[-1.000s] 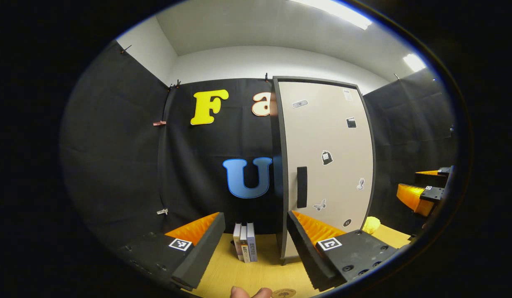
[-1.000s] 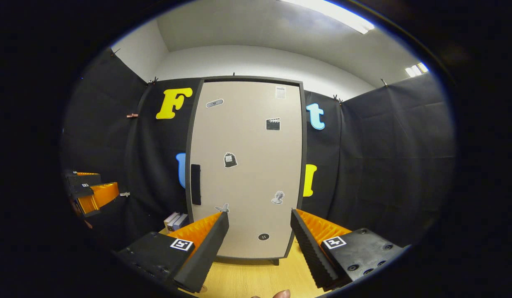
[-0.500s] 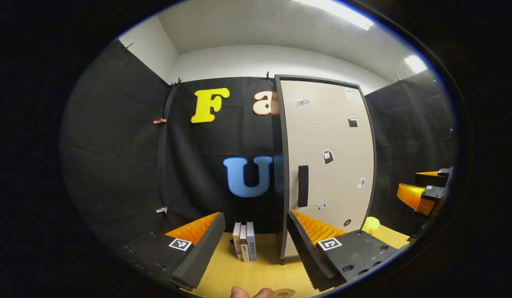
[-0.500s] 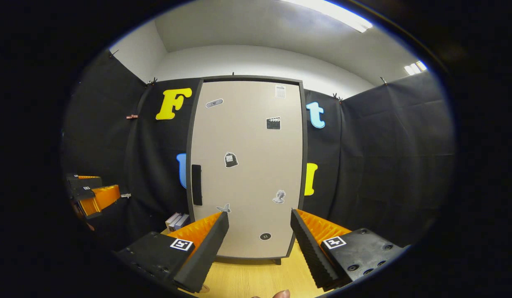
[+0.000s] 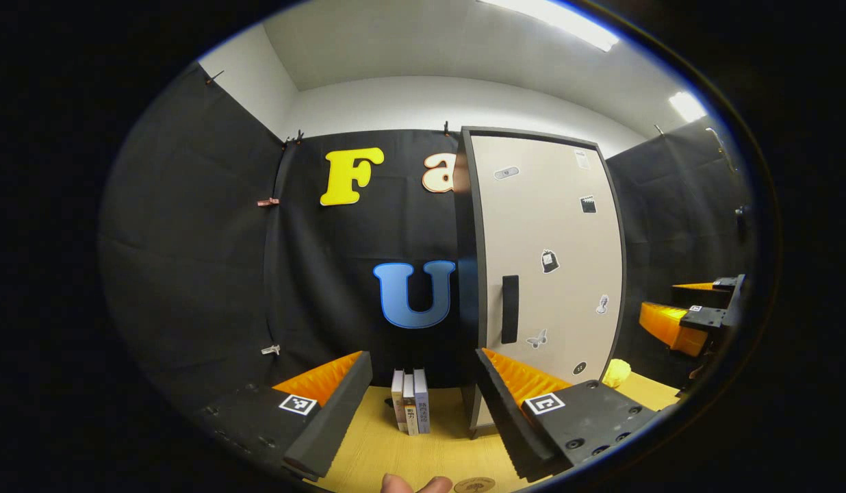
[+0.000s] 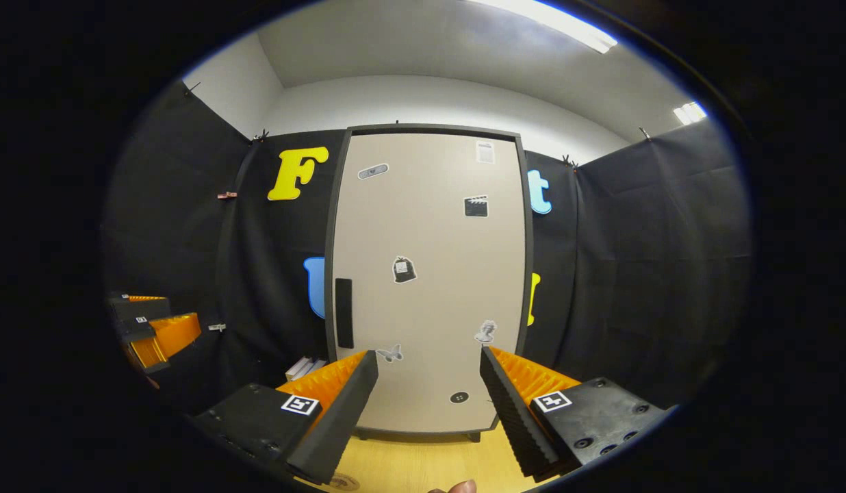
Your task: Open the cabinet door with the right hand, grasp the bottle in the cabinet with the left hand and place it on the coaster, then close the cabinet door with the right hand.
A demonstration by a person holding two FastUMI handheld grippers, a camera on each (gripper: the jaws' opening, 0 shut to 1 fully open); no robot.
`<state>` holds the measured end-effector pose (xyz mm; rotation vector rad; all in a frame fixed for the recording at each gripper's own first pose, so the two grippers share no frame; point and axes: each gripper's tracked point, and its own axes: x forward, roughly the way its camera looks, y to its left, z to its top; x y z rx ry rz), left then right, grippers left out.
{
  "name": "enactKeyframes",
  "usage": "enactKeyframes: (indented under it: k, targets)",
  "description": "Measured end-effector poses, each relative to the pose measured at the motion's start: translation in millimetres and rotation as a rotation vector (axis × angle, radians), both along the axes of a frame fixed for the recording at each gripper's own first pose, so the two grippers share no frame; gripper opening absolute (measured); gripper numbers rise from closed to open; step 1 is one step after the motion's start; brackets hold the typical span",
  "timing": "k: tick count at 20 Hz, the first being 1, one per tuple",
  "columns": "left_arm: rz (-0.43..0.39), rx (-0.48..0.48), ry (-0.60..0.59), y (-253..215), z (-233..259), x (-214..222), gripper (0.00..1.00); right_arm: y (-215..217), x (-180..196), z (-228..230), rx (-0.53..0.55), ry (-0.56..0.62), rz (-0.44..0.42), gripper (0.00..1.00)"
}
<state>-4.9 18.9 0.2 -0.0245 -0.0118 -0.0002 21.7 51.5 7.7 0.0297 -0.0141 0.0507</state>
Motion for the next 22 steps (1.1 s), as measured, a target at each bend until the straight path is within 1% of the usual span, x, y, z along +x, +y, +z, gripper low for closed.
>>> enactKeyframes:
  k: [2,5,7,11,14,17,21,22]
  targets:
    - [0.005,0.001,0.004,9,-3,-2,0.95,18,14,4,0.01,-0.008,0.017,0.97]
    - [0.022,0.004,0.01,25,-7,-6,0.95,46,44,6,0.008,-0.003,0.047,0.97]
    - [0.033,-0.003,0.015,34,-12,-9,0.95,65,65,5,0.028,0.001,0.067,0.97]
    - [0.039,-0.029,0.024,49,-20,-13,0.95,95,106,-13,0.025,0.042,0.087,0.98]
    - [0.048,-0.041,0.029,61,-25,-15,0.95,110,133,-16,0.007,0.032,0.08,0.98]
    - [0.056,-0.054,0.033,71,-30,-15,0.95,123,160,-27,0.042,0.067,0.074,0.97]
    - [0.062,-0.075,0.048,80,-39,-13,0.95,134,191,-46,0.038,0.102,0.068,0.98]
    - [0.064,-0.078,0.053,81,-40,-13,0.95,136,195,-51,0.034,0.112,0.066,0.95]
